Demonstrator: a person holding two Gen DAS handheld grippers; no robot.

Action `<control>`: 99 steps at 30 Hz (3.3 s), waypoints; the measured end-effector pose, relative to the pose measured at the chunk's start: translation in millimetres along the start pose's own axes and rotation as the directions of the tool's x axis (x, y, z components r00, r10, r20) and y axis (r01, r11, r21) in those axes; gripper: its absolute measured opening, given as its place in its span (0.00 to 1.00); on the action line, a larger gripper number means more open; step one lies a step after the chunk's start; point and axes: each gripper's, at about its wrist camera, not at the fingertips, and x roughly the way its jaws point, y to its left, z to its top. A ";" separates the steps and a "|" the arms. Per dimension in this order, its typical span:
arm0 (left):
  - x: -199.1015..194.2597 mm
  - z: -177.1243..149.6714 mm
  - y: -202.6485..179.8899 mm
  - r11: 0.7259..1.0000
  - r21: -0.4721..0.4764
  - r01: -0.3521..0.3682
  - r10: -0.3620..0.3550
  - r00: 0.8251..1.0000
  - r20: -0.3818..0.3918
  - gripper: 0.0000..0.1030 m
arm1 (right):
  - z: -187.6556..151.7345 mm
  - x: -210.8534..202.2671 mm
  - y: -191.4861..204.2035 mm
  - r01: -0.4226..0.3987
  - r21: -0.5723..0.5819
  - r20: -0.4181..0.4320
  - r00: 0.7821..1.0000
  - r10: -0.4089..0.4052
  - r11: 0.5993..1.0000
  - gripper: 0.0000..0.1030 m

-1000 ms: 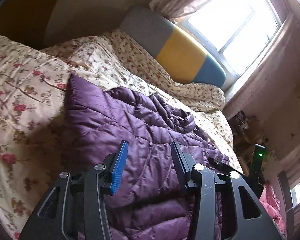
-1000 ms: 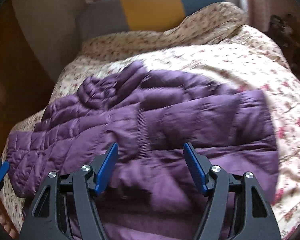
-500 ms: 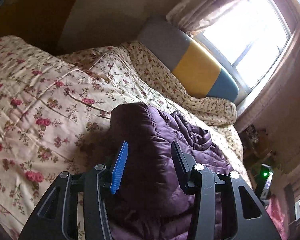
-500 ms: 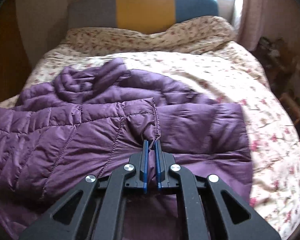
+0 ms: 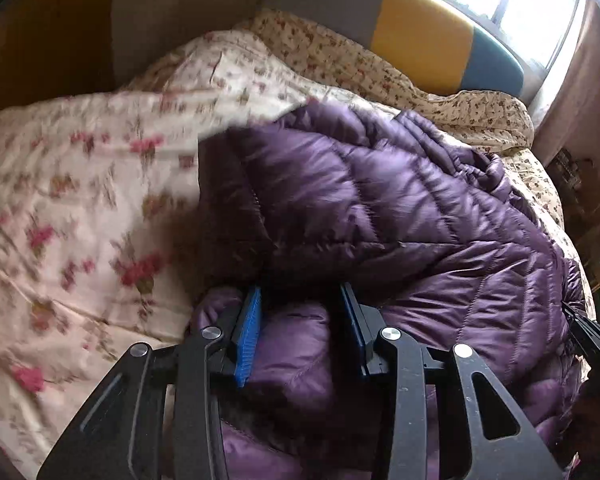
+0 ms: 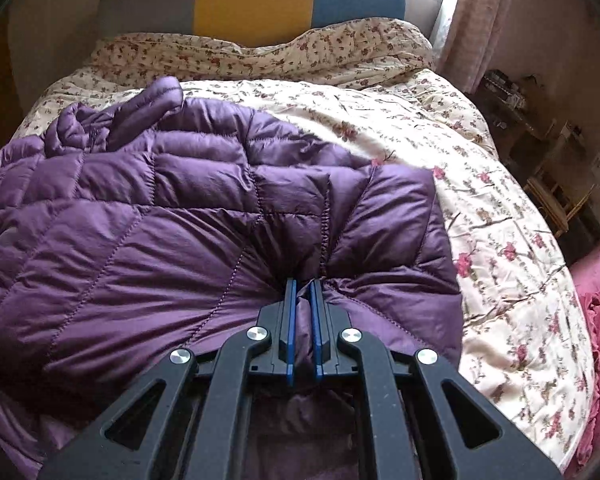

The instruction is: Fold large clothes

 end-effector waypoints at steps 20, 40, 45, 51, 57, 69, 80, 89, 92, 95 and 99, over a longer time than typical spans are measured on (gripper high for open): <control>-46.4 28.3 -47.9 0.998 0.060 0.016 -0.026 0.987 0.160 0.61 | 22.7 -38.4 8.6 -0.076 0.073 0.097 0.993 0.069 0.994 0.58; 32.0 8.3 -58.8 0.988 0.151 0.046 -0.055 0.997 0.061 0.62 | 10.7 15.8 50.7 -0.118 -0.014 0.071 0.990 0.118 0.993 0.76; 34.6 8.2 -56.4 0.988 0.141 0.058 -0.067 0.996 0.060 0.62 | 8.9 17.7 49.5 -0.123 -0.012 0.075 0.990 0.123 0.992 0.76; 35.7 8.7 -55.8 0.989 0.138 0.061 -0.070 0.996 0.062 0.63 | 8.9 18.9 50.7 -0.119 -0.016 0.076 0.990 0.120 0.993 0.77; 37.7 9.3 -54.5 0.989 0.125 0.075 -0.083 0.994 0.064 0.64 | 9.0 18.4 51.0 -0.117 -0.017 0.075 0.990 0.118 0.993 0.77; 10.7 10.7 -46.8 0.994 0.078 0.079 -0.083 0.995 0.057 0.70 | 16.8 12.1 49.5 -0.086 -0.045 0.060 0.994 0.088 0.995 0.83; -83.6 -47.0 -12.7 0.989 0.120 0.081 -0.094 0.990 0.104 0.70 | -17.9 -47.5 34.3 -0.084 -0.139 0.057 0.994 0.093 0.987 0.92; -137.5 -121.4 26.6 0.985 0.136 0.103 -0.112 0.992 0.059 0.70 | -106.9 -88.4 -4.4 -0.090 -0.227 -0.071 0.995 0.076 0.970 0.92; -150.8 -146.1 36.8 0.983 0.138 0.124 -0.131 0.991 0.040 0.70 | -136.0 -103.6 -24.9 -0.116 -0.216 -0.112 0.989 0.093 0.969 0.92; -161.4 -170.2 42.6 0.980 0.134 0.144 -0.148 0.989 0.014 0.70 | -161.7 -122.5 -43.4 -0.148 -0.185 -0.137 0.983 0.124 0.971 0.92; -169.8 -199.4 46.7 0.977 0.118 0.175 -0.174 0.985 -0.023 0.70 | -194.5 -145.3 -53.9 -0.186 -0.190 -0.179 0.972 0.152 0.964 0.90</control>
